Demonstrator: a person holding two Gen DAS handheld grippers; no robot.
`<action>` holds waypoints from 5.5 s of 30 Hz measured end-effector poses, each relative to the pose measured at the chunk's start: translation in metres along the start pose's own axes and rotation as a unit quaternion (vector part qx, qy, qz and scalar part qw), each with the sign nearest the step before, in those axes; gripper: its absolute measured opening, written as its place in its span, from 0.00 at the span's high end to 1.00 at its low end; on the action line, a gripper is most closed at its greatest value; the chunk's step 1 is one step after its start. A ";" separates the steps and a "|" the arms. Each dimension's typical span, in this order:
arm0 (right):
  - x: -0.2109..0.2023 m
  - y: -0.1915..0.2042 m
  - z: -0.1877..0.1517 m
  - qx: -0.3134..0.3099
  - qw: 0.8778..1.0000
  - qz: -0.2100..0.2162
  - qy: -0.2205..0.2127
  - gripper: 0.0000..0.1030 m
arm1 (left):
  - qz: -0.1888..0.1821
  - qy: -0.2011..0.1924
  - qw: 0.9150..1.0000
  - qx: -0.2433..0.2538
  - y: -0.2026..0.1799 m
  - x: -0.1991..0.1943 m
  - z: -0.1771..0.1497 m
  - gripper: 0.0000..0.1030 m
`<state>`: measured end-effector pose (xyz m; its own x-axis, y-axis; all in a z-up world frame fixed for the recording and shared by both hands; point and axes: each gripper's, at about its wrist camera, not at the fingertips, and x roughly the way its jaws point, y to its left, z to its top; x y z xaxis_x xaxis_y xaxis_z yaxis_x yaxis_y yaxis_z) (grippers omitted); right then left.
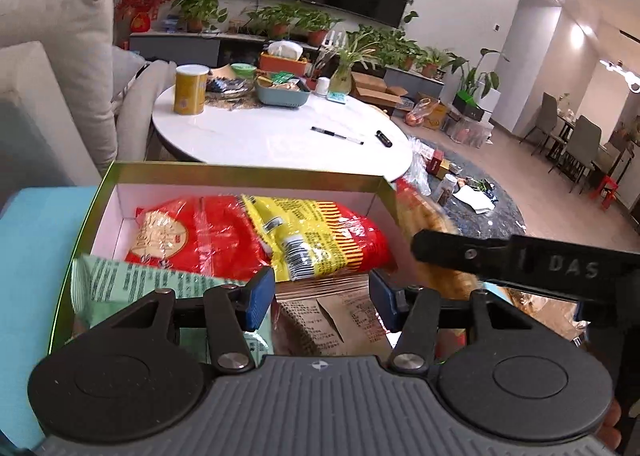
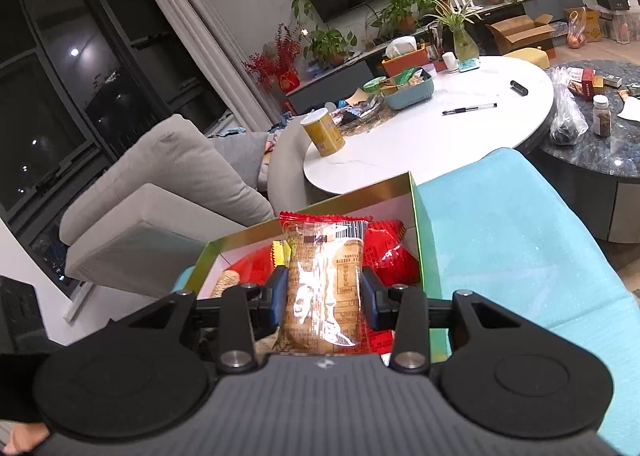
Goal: Organize snacks
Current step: 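Lower the bread roll and cookie packet into the box with both grippers, then grasp the bagged bread loaf on the table with the left gripper, then carry the bread loaf with the left gripper while the right gripper drops the red-and-white bag into the box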
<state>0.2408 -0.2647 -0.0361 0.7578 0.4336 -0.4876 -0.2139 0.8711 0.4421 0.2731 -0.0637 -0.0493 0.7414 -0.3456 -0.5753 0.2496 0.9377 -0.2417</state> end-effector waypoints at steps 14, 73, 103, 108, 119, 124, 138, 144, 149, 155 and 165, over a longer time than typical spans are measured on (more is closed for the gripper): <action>-0.030 0.006 -0.005 -0.011 0.999 -0.029 -0.016 0.32 | 0.000 -0.022 1.000 0.009 -0.005 -0.037 -0.007 0.43; -0.078 0.032 -0.143 -0.109 0.985 -0.121 0.054 0.24 | 0.030 0.058 0.994 0.087 -0.022 -0.090 -0.145 0.60; -0.062 0.037 -0.145 -0.073 0.989 -0.100 0.075 0.25 | 0.030 0.050 0.994 0.098 -0.013 -0.095 -0.150 0.61; -0.075 0.048 -0.142 -0.079 0.991 -0.094 0.057 0.25 | 0.029 0.031 0.994 0.102 -0.017 -0.111 -0.147 0.61; -0.105 0.074 -0.119 -0.101 0.993 -0.065 0.005 0.25 | 0.026 -0.014 0.995 0.093 -0.020 -0.142 -0.127 0.61; -0.109 0.078 -0.103 -0.105 0.992 -0.062 -0.019 0.25 | 0.025 -0.041 0.995 0.091 -0.018 -0.152 -0.109 0.61; -0.094 0.075 -0.061 -0.101 0.992 -0.053 -0.051 0.25 | 0.018 -0.084 0.993 0.085 -0.011 -0.142 -0.051 0.61; -0.078 0.067 -0.040 -0.092 0.993 -0.050 -0.057 0.25 | 0.026 -0.085 0.993 0.080 -0.009 -0.120 -0.024 0.61; -0.060 0.059 -0.028 -0.089 0.993 -0.054 -0.055 0.25 | 0.021 -0.083 0.993 0.077 -0.010 -0.098 -0.007 0.61; -0.037 0.045 -0.022 -0.083 0.994 -0.061 -0.044 0.25 | 0.017 -0.070 0.995 0.076 -0.011 -0.065 0.001 0.61; -0.011 0.025 -0.014 -0.062 0.996 -0.063 -0.030 0.25 | 0.011 -0.047 0.997 0.058 -0.003 -0.024 0.006 0.61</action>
<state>0.2185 -0.2447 -0.0306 0.8176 0.3079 -0.4865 -0.1863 0.9410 0.2824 0.2586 -0.0583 -0.0303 0.8017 -0.3249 -0.5017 0.2988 0.9448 -0.1344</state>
